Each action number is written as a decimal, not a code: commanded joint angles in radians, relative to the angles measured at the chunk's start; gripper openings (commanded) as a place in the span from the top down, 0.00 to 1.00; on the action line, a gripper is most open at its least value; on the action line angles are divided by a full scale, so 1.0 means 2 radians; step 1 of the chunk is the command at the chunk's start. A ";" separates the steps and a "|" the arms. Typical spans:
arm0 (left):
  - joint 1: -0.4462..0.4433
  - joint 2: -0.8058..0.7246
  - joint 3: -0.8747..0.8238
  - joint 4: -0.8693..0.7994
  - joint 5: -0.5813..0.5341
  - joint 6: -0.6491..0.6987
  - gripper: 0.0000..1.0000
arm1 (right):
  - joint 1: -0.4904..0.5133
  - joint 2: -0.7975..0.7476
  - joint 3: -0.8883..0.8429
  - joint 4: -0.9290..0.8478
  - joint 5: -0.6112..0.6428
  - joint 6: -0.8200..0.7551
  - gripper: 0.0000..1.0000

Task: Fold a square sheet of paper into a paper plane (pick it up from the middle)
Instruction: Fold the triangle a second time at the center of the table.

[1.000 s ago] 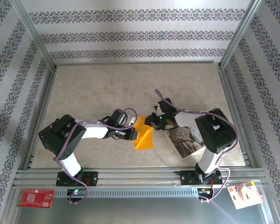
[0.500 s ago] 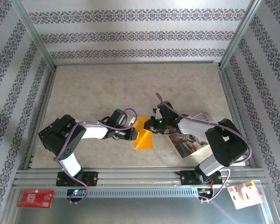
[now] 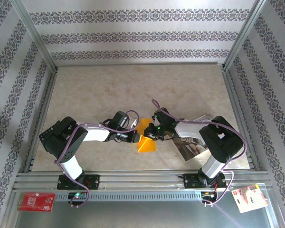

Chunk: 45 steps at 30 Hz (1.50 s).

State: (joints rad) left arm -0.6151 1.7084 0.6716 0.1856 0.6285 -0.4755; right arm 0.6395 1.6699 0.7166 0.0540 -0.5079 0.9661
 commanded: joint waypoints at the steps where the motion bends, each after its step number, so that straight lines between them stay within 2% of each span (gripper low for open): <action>1: 0.005 0.017 -0.017 -0.028 -0.036 0.010 1.00 | 0.004 0.009 -0.002 -0.001 0.017 -0.010 0.89; 12: 0.005 0.022 -0.021 -0.028 -0.041 0.011 1.00 | -0.003 0.027 -0.022 -0.007 0.025 -0.031 0.89; 20: 0.005 0.021 -0.019 -0.035 -0.043 0.014 1.00 | -0.019 -0.016 -0.004 -0.008 -0.001 -0.034 0.86; 25: 0.005 0.021 -0.018 -0.032 -0.041 0.013 1.00 | -0.022 -0.007 0.001 -0.006 0.003 -0.038 0.86; 32: 0.005 0.022 -0.015 -0.038 -0.042 0.016 1.00 | -0.046 0.019 -0.011 -0.003 0.006 -0.056 0.87; 45: 0.005 0.023 -0.009 -0.051 -0.046 0.026 1.00 | -0.095 0.001 -0.024 -0.023 0.012 -0.079 0.88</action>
State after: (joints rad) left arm -0.6147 1.7084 0.6682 0.1925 0.6281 -0.4717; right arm 0.4854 1.6897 0.6868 0.0639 -0.5518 0.8471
